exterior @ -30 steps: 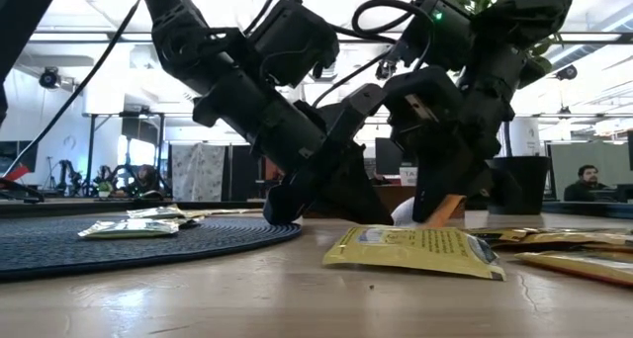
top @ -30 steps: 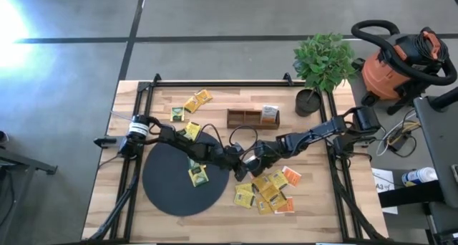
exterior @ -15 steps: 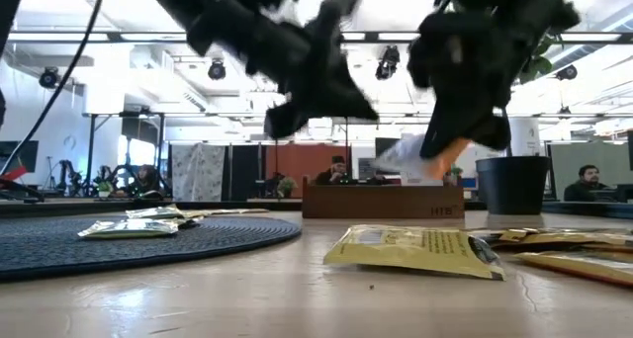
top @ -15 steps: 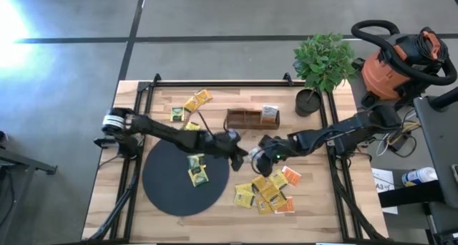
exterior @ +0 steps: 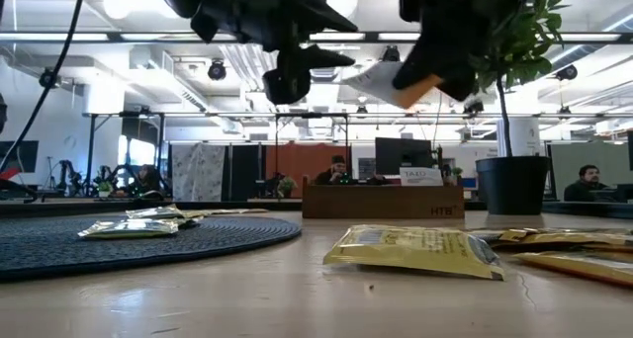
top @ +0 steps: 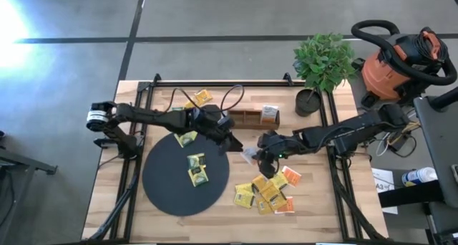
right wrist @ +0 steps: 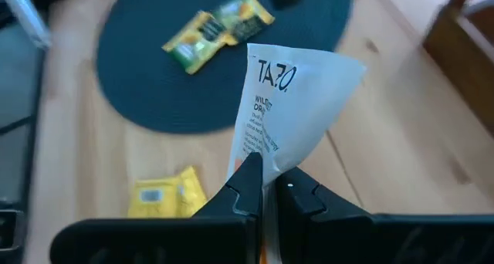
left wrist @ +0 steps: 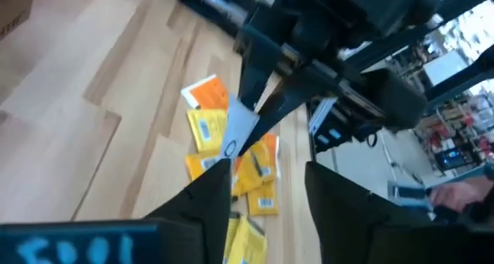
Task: Pick & Place Tea
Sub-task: Put the top white tea bag into the right section of the wooden organizer
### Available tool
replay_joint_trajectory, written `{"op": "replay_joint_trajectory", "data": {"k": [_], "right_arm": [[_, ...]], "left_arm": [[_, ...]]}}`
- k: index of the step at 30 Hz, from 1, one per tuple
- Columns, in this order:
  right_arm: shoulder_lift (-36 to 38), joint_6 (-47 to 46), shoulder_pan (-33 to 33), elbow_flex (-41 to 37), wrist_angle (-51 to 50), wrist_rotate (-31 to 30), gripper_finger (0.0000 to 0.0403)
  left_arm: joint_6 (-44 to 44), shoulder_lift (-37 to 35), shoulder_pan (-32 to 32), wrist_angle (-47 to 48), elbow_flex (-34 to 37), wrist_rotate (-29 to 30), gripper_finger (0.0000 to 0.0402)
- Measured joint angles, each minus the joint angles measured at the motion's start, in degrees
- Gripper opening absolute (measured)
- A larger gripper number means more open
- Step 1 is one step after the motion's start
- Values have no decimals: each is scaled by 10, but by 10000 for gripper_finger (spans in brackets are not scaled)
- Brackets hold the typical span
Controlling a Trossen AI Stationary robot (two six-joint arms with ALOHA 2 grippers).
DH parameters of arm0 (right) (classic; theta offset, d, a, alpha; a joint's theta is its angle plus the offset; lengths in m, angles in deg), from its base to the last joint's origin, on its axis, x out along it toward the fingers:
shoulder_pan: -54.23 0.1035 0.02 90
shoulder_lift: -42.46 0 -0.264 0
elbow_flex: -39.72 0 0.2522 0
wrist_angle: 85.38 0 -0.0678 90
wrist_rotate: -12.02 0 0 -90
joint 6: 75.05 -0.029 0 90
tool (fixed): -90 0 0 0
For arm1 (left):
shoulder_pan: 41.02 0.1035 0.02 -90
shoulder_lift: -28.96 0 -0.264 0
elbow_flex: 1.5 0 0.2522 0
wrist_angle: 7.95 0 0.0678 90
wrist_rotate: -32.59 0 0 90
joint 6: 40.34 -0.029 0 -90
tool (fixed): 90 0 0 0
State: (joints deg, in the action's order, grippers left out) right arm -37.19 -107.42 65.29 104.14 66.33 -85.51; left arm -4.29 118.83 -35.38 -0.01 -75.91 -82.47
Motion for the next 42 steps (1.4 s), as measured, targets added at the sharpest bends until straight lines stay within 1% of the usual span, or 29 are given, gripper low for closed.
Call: {"op": "replay_joint_trajectory", "data": {"k": [6,11,17,20,25,28,31,35,38,42], "right_arm": [[-13,3,-3,20,-11,-5,13],[-11,1,-3,31,-15,-57,13],[-7,-5,-6,43,-14,-77,13],[-8,-7,-6,45,14,-78,13],[-8,-21,-6,45,33,-102,13],[-7,-29,-6,45,22,-120,13],[2,-39,-6,44,0,-147,13],[21,-41,-6,44,-18,-177,13],[37,-41,-6,43,-17,-182,13],[51,-41,-6,40,-16,-183,13]], "left_arm": [[-24,1,0,17,-1,-9,169],[-29,1,-1,62,0,-6,169],[-27,1,-5,40,0,36,169],[-26,1,-5,21,0,60,169],[-26,1,-5,-12,0,64,162],[-21,1,-5,-1,0,65,154],[-25,0,-5,30,0,71,152],[-40,-1,-5,59,1,100,152],[-44,-2,-5,34,9,109,152],[-31,-2,-5,-64,29,110,152]]}}
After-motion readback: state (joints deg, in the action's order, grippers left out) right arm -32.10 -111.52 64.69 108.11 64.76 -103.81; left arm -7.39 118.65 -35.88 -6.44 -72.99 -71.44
